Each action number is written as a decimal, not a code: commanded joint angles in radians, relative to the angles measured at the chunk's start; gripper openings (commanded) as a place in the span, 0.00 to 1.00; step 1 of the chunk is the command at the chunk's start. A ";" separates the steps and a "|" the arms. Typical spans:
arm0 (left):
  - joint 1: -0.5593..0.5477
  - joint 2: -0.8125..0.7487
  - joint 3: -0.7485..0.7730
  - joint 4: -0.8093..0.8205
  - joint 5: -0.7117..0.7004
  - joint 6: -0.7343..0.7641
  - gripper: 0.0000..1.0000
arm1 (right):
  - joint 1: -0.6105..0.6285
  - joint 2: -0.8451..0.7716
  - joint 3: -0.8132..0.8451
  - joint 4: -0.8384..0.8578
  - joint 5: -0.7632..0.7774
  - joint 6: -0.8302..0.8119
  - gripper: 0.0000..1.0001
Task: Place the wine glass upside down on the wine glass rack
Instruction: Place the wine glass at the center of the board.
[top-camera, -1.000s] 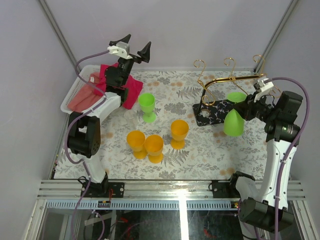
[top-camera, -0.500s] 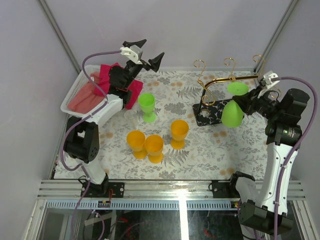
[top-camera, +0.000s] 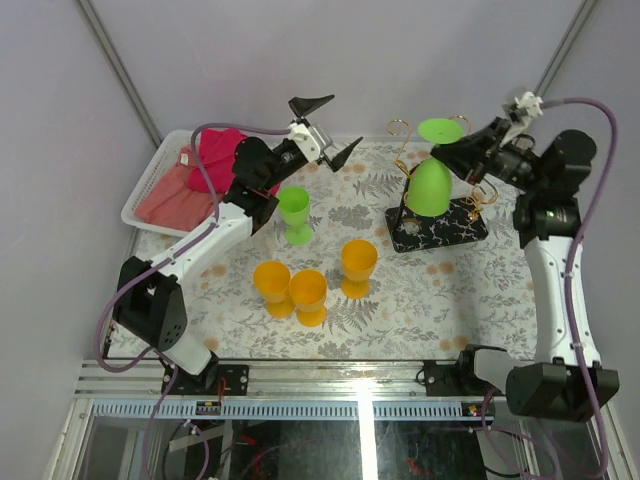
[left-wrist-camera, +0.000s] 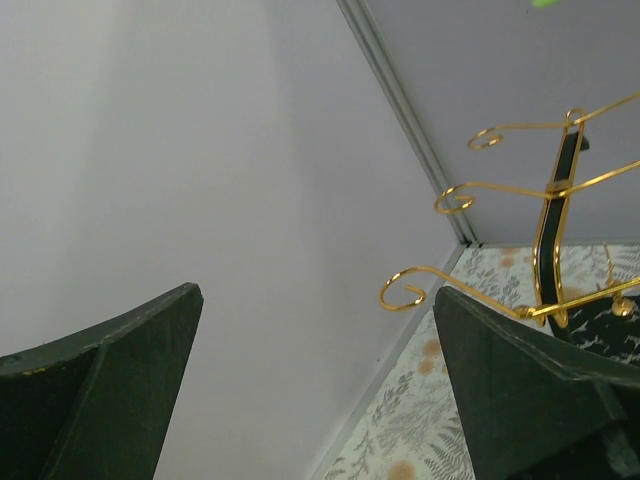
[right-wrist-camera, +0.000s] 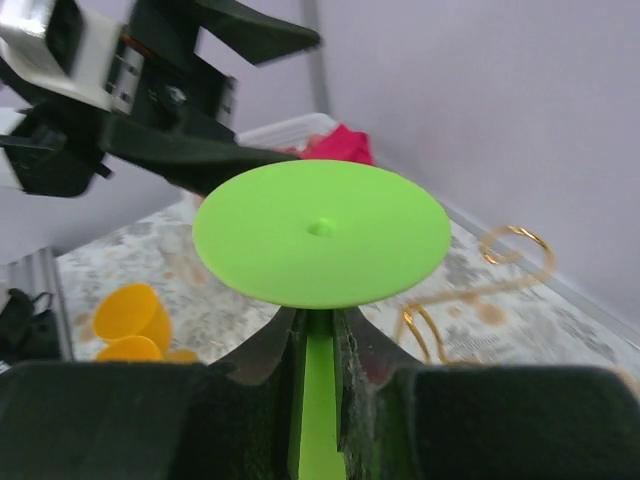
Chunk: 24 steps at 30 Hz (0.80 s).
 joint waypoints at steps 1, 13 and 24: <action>-0.009 -0.029 -0.034 -0.052 -0.020 0.126 1.00 | 0.146 0.080 0.133 0.003 0.020 0.030 0.00; -0.042 -0.108 -0.105 -0.046 -0.037 0.193 1.00 | 0.309 0.236 0.227 -0.032 0.025 0.085 0.00; -0.061 -0.152 -0.118 -0.060 -0.038 0.214 1.00 | 0.375 0.309 0.241 -0.087 0.045 0.043 0.00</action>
